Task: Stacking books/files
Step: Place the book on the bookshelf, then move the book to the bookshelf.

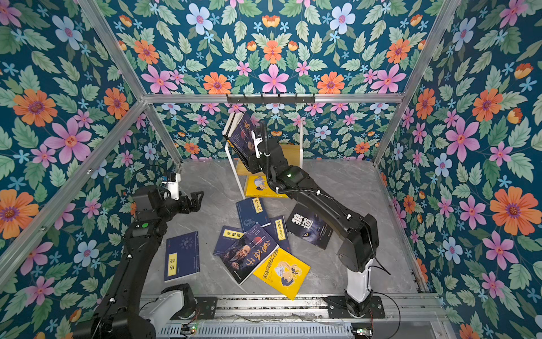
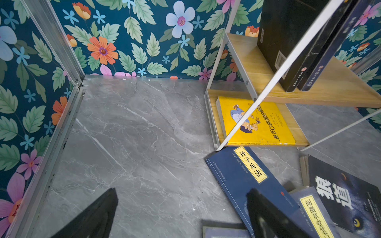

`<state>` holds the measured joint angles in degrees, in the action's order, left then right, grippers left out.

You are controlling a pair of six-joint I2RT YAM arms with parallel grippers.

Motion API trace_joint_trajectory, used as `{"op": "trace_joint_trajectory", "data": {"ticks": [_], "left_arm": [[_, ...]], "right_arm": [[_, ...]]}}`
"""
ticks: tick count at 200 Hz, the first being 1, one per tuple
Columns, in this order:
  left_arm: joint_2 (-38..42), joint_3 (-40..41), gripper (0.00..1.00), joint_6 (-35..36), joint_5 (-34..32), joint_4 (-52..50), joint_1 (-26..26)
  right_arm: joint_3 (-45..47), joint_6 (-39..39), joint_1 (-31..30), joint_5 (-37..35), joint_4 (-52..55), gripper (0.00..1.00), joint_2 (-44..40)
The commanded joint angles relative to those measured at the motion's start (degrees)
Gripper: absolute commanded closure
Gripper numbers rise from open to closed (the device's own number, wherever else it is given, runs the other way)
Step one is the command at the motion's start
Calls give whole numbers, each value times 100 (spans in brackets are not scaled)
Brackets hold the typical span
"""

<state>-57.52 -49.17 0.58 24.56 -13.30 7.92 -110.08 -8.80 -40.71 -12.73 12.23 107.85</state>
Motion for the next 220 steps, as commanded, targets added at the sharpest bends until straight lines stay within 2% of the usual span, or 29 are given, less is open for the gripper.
{"op": "trace_joint_trajectory", "data": {"ticks": [1, 28, 54, 70, 87, 150, 220], "left_arm": [[3, -34, 0, -5, 81, 124, 42], [46, -4, 0, -2, 86, 137, 43], [21, -50, 0, -14, 100, 124, 43], [47, -10, 0, -6, 110, 151, 42], [39, -30, 0, 3, 106, 109, 42], [17, -40, 0, -5, 96, 136, 43], [-14, -27, 0, -23, 162, 186, 43]], "right_arm": [[-340, -186, 280, -120, 349, 81, 308], [-1147, -37, 538, -189, 755, 89, 1059], [-2443, -47, 768, 30, 1461, 98, 2045], [-3102, 59, 836, 99, 1701, 100, 2518], [-3421, 136, 884, 288, 1705, 100, 2818], [-2918, 275, 885, 1011, 860, 100, 3036], [-2792, 321, 648, 1000, 573, 100, 3079]]}}
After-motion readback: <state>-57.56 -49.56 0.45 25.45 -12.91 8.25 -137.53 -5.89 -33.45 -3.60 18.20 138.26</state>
